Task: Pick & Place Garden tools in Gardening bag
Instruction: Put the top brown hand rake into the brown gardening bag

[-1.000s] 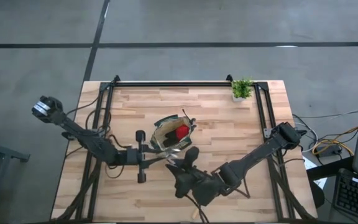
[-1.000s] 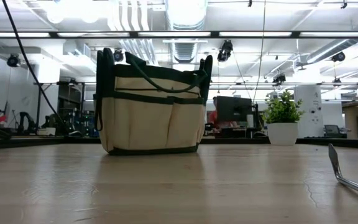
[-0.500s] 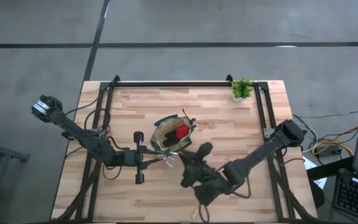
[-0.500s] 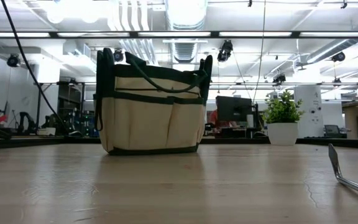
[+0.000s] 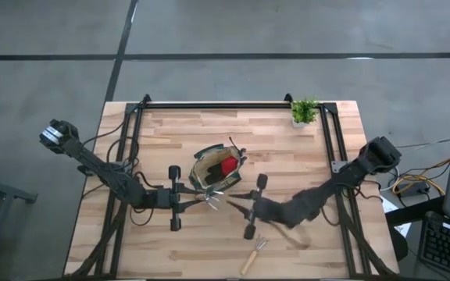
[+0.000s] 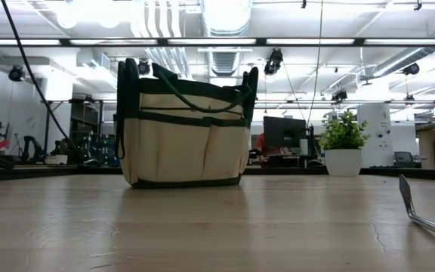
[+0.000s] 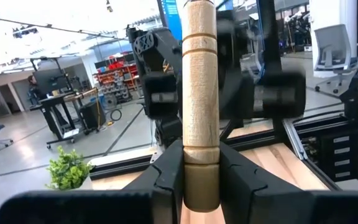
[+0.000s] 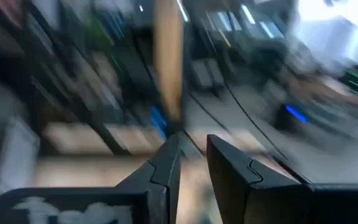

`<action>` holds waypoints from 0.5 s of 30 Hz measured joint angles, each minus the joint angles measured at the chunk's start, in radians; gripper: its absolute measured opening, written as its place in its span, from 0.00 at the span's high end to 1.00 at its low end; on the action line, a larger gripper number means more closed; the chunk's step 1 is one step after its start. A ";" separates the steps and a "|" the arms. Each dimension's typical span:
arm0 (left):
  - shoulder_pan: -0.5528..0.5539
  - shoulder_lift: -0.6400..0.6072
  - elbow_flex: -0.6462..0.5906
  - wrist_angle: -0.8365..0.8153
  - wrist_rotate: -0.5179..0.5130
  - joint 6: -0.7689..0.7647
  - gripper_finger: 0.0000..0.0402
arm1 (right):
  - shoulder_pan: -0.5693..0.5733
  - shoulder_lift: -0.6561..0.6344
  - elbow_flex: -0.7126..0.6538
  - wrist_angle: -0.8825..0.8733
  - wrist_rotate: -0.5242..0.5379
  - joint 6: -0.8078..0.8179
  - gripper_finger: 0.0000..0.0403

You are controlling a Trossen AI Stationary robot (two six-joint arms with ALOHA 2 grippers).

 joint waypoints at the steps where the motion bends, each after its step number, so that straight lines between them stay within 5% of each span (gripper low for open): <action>1: 0.001 0.000 -0.001 0.000 0.000 -0.007 0.81 | -0.008 -0.002 -0.034 0.130 -0.063 -0.016 0.81; 4: 0.003 0.004 -0.002 0.006 0.000 -0.023 0.81 | -0.036 0.003 -0.094 0.320 -0.123 -0.021 0.78; 15: 0.011 0.033 -0.003 0.024 -0.001 -0.077 0.81 | -0.100 0.067 0.011 0.202 -0.233 -0.013 0.56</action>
